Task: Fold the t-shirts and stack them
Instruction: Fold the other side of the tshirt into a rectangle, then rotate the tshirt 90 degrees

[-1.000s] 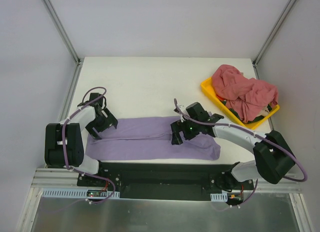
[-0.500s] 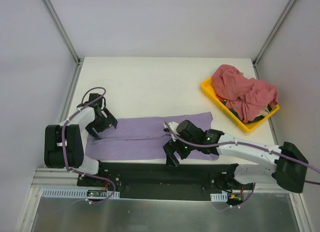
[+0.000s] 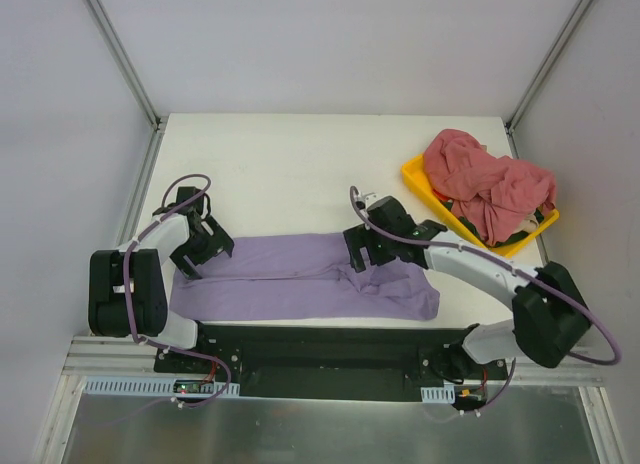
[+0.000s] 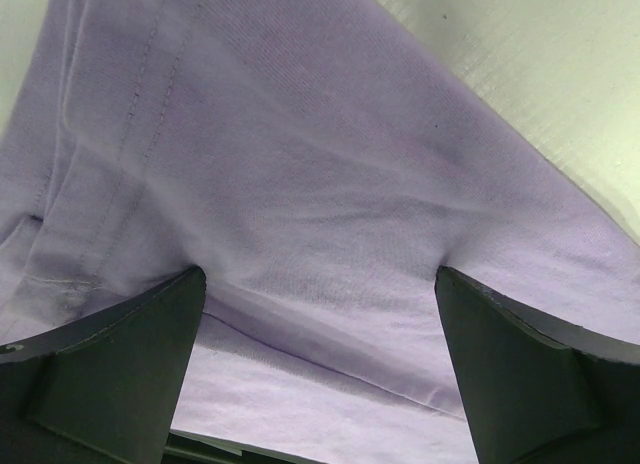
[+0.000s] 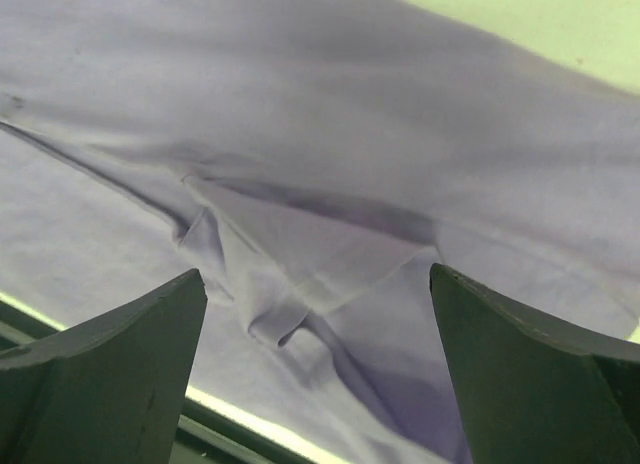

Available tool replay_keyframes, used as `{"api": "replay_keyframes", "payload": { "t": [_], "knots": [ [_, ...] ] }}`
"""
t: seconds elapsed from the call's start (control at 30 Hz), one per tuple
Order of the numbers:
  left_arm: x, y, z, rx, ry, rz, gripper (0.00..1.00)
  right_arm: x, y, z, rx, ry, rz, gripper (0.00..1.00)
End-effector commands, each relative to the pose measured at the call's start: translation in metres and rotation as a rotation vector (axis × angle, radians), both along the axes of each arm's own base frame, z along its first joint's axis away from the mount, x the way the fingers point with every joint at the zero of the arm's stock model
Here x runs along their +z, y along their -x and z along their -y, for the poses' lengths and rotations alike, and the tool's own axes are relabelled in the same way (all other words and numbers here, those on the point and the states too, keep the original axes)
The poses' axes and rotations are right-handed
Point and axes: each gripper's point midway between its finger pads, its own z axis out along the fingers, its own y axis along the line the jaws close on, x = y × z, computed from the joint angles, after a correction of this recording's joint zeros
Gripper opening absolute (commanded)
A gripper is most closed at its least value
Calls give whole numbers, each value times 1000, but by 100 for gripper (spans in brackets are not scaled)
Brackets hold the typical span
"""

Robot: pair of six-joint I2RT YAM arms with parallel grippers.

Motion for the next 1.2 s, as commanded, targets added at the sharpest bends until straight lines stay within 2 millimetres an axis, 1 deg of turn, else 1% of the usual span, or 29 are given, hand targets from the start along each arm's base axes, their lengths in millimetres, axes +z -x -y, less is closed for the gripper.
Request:
{"api": "replay_keyframes", "payload": {
  "t": [0.0, 0.03, 0.13, 0.2, 0.23, 0.33, 0.4, 0.43, 0.5, 0.53, 0.57, 0.6, 0.63, 0.67, 0.73, 0.83, 1.0, 1.03, 1.07, 1.13, 1.17],
  "knots": [
    [-11, 7, -4, -9, -9, -20, 99, -2, -20, -22, 157, 11, 20, 96],
    [-11, 7, -4, -6, -9, -20, 99, -8, -20, -27, 194, 15, 15, 96],
    [-12, 7, -4, -4, -11, -23, 99, -23, -18, -32, 252, 25, -38, 96],
    [-12, 7, -4, -7, -12, -25, 99, -29, -5, -36, 284, 0, -103, 96],
    [-12, 7, -5, -6, -12, -25, 99, -31, 5, -38, 297, -25, -148, 96],
    [-12, 7, -5, -4, -14, -25, 99, -29, 36, -40, 311, -89, -261, 96],
    [-12, 7, -5, -5, -15, -24, 99, -17, 64, -47, 356, -146, -327, 97],
    [-12, 7, -5, -5, -14, -25, 99, -10, 81, -52, 398, -162, -345, 97],
    [-12, 7, -5, -5, -16, -24, 99, 9, 115, -63, 481, -180, -355, 97],
    [-12, 7, -5, -7, -18, -24, 99, 21, 136, -68, 537, -202, -383, 96],
    [-12, 7, -6, -4, -19, -22, 99, 31, 153, -72, 572, -229, -411, 96],
    [-12, 7, -6, -4, -21, -24, 99, 39, 165, -76, 604, -247, -417, 96],
    [-12, 7, -6, -2, -21, -24, 99, 47, 170, -75, 621, -256, -390, 96],
    [-12, 7, -6, -2, -21, -22, 99, 52, 168, -74, 615, -247, -343, 96],
    [-12, 7, -6, -2, -21, -22, 99, 53, 151, -65, 523, -203, -255, 96],
    [-12, 7, -6, -3, -18, -24, 99, 43, 120, -47, 388, -91, -129, 96],
    [-11, 7, -6, 0, -19, -21, 99, 19, 89, -25, 229, 68, -37, 96],
    [-11, 8, -6, -3, -19, -22, 99, 15, 83, -23, 208, 86, -24, 96],
    [-11, 7, -6, -1, -19, -22, 99, 11, 81, -27, 210, 86, -24, 96],
    [-11, 7, -6, -1, -17, -22, 99, 3, 83, -37, 226, 69, -47, 96],
    [-12, 7, -6, 2, -19, -24, 99, 1, 80, -38, 200, 70, -48, 96]
  ]
}}
